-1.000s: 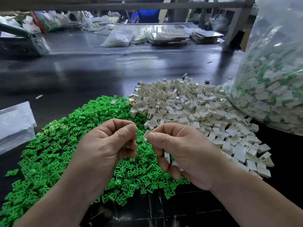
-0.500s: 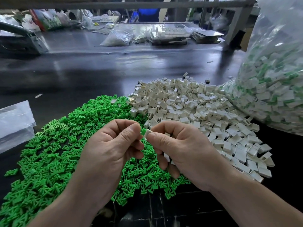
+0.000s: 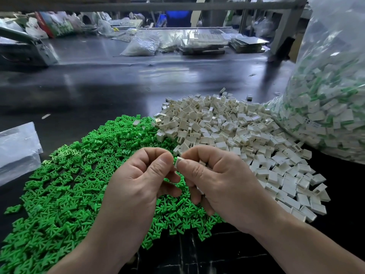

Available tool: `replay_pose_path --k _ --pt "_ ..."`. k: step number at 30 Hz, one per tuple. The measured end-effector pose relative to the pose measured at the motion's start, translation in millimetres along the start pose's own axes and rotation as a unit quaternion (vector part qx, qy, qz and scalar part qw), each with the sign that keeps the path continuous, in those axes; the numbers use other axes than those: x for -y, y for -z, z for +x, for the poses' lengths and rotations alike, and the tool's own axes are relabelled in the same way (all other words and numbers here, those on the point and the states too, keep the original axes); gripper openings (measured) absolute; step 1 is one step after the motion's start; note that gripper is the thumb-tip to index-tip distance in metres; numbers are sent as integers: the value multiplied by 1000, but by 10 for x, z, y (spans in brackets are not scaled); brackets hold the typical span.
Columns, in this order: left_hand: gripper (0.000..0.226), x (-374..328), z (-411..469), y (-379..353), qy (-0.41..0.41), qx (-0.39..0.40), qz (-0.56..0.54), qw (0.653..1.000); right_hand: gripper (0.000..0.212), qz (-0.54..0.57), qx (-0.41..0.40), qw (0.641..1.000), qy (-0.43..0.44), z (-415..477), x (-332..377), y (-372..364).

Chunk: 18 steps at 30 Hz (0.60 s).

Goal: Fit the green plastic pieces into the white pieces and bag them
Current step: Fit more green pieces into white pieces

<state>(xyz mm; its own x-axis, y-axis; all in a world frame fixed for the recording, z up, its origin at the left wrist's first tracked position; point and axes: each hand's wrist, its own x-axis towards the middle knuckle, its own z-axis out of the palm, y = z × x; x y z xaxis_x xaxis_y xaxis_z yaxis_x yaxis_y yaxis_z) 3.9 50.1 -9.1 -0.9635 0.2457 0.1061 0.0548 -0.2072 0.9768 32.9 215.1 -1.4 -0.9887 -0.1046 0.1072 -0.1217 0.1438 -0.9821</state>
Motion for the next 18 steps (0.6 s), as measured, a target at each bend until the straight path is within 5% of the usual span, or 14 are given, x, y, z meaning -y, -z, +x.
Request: replay_pose_path --k 5,18 --pt "11 -2 -30 -102 24 1 -88 996 15 39 -12 999 0 -1 15 -51" --pt "12 -67 28 38 88 60 -23 994 17 -73 38 996 -31 17 44 59"
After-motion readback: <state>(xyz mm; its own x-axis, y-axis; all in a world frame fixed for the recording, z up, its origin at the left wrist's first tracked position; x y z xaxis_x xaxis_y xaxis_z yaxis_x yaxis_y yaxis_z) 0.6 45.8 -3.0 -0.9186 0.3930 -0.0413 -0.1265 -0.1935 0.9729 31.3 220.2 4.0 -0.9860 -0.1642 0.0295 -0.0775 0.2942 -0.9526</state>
